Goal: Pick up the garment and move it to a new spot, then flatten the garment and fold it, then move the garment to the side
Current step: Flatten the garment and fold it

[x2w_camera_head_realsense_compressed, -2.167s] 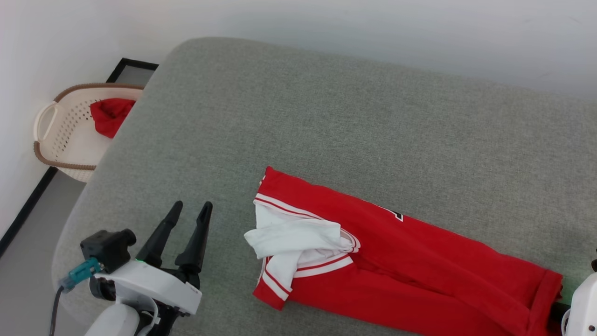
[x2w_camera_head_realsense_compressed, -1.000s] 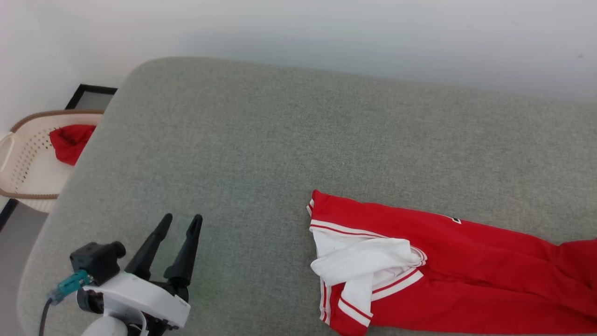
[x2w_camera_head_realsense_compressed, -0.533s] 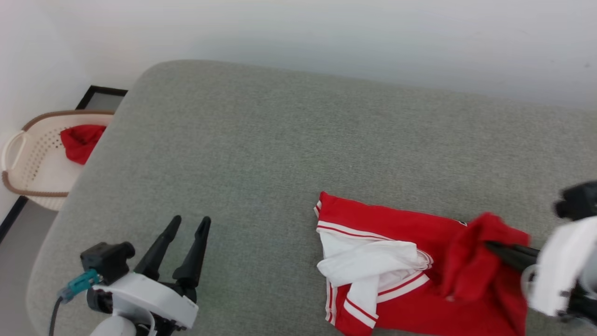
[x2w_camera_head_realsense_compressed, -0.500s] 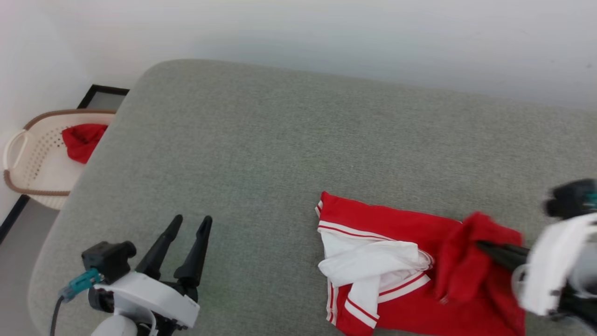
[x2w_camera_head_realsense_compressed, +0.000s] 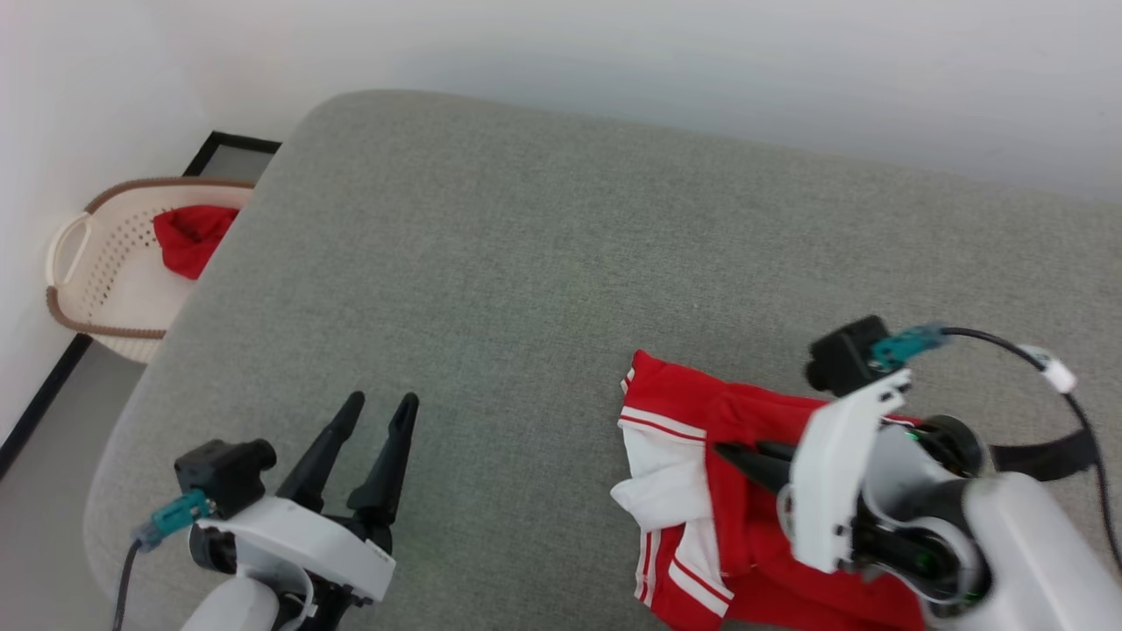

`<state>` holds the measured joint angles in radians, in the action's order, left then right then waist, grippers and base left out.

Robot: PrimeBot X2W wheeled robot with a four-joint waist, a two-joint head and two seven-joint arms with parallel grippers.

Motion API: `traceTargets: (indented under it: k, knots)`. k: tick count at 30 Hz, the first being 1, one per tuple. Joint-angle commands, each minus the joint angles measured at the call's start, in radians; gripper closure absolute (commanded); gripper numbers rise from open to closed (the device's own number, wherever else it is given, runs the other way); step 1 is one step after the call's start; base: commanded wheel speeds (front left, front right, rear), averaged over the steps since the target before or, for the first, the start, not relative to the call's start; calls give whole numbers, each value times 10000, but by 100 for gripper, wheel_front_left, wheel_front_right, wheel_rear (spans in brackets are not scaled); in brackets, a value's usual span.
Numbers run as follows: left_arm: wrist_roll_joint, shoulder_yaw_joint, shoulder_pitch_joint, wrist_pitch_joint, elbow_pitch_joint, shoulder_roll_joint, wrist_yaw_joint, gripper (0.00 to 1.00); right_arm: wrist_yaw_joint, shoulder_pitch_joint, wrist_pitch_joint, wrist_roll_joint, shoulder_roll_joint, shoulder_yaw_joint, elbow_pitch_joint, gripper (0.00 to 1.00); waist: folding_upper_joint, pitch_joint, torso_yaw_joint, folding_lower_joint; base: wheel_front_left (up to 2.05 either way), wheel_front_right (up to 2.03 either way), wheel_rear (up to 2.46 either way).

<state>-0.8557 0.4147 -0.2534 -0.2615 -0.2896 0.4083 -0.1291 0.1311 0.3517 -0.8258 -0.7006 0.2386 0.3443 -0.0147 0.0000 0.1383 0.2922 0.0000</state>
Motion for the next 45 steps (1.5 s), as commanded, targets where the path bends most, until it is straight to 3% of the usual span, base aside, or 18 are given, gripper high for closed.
traceTargets:
  k: [1, 11, 12, 13, 14, 16, 25, 33, 45]
  knots:
    - [-49, 21, -126, -33, -30, -62, -25, 0, -8, 306, 263, 163, -178, 282, -308, 100, 0, 73, 75, 0, 0, 0, 0]
    - [-71, 97, -260, -33, -136, -224, -25, 0, -8, 1264, 1193, 259, -503, 1471, -1840, 98, 0, 164, 215, 0, 0, 0, 0]
    - [-67, 91, -259, -33, -144, -234, -25, 0, -8, 1366, 1265, 297, -464, 1576, -1933, 90, 0, 172, 216, 0, 0, 0, 0]
    - [-69, 82, -254, -33, -151, -246, -25, 0, -8, 1434, 1360, 302, -436, 1659, -2022, 73, 0, 174, 213, 0, 0, 0, 0]
    - [-74, 73, -245, -33, -158, -255, -25, 0, -8, 1502, 1454, 290, -416, 1718, -2111, 53, 0, 174, 204, 0, 0, 0, 0]
    - [-60, 42, -226, -33, -179, -254, -25, 0, -8, 1661, 1597, 303, -349, 1898, -2228, 0, 0, 169, 173, 0, 0, 0, 0]
    - [73, -176, -22, -33, -210, -191, -25, 0, -8, 2097, 2089, -50, -126, 2380, -1975, 0, 0, -13, -110, 0, 0, 0, 0]
    - [254, -413, 179, -33, -182, -166, -25, 0, -8, 1961, 3011, -165, 724, 2338, -997, 0, 0, -228, -538, 0, 0, 0, 0]
    - [832, -1011, 684, -33, 56, 13, -26, 0, -8, 895, 6095, 637, 2147, 1211, -413, 0, 0, -597, -1418, 0, 0, 0, 0]
